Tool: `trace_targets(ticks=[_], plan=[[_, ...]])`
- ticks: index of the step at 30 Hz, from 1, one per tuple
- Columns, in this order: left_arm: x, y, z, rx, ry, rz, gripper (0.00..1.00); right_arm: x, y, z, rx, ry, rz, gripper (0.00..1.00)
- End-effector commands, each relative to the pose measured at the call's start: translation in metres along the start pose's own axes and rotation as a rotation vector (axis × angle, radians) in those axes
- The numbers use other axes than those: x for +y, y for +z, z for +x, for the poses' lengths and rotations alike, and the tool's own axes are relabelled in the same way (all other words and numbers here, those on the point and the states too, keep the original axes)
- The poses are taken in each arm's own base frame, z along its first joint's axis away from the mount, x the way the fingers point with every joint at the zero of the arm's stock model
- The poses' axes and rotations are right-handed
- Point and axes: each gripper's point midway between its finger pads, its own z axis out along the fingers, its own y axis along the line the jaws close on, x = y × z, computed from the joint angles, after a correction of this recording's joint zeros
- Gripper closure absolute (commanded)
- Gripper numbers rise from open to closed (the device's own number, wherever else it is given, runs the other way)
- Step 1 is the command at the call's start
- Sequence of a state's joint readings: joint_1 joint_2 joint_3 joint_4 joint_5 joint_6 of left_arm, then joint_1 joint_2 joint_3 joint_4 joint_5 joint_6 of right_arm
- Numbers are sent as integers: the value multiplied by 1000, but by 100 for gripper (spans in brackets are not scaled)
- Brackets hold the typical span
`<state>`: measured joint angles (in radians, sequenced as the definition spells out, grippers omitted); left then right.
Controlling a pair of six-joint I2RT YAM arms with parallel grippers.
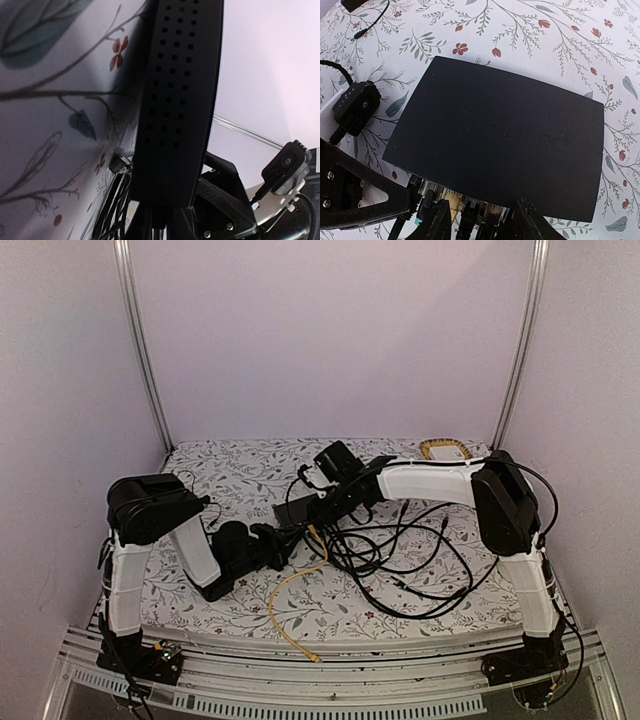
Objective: Pull the plug from the switch port
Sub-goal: Adjust the switch port at the center of the board.
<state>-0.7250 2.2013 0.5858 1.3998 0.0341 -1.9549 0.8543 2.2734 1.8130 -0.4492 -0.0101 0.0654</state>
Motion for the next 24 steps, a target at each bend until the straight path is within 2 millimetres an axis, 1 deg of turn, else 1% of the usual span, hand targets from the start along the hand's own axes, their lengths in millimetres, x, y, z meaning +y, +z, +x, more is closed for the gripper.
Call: trace_targets(ticks=[1, 8, 11, 13, 17, 20, 22, 24], plan=[[160, -66, -60, -217, -49, -561, 92, 0, 10, 23, 66, -32, 39, 54], [159, -64, -60, -212, -52, -554, 93, 1, 14, 33, 79, -89, 92, 53], [159, -64, -60, -208, -53, -555, 93, -1, 16, 36, 83, -98, 120, 53], [159, -64, -59, -205, -52, -555, 93, -3, 19, 37, 86, -135, 140, 53], [159, -62, -58, -194, -50, -554, 94, -6, 24, 36, 88, -144, 169, 52], [160, -62, -58, -187, -46, -553, 95, -6, 22, 28, 70, -149, 183, 53], [160, -62, -57, -181, -42, -552, 96, -8, 35, 36, 92, -152, 193, 52], [160, -62, -57, -175, -38, -554, 96, -7, 37, 33, 85, -153, 197, 52]])
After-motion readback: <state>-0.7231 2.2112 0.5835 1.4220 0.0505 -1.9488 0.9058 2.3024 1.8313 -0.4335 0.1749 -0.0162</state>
